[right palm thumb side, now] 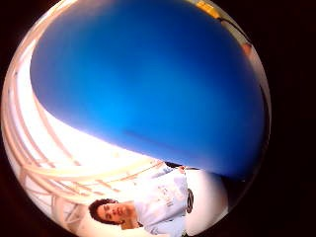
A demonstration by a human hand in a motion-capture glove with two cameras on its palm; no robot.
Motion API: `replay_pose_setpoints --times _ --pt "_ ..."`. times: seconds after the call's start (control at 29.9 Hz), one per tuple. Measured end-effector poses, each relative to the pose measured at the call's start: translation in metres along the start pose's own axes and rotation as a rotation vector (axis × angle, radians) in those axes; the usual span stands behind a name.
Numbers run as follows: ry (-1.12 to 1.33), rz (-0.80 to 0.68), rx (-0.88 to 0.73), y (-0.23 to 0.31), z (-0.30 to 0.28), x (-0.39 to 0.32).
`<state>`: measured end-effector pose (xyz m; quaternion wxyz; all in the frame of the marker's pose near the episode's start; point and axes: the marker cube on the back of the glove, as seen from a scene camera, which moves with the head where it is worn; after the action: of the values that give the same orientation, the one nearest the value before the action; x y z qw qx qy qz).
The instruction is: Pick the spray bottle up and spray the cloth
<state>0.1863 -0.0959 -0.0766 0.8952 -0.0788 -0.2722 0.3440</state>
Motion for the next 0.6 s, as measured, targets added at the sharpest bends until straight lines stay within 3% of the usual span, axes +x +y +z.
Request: replay_pose_setpoints --times 0.6 --pt "-0.003 0.034 -0.011 0.0013 0.0011 0.006"
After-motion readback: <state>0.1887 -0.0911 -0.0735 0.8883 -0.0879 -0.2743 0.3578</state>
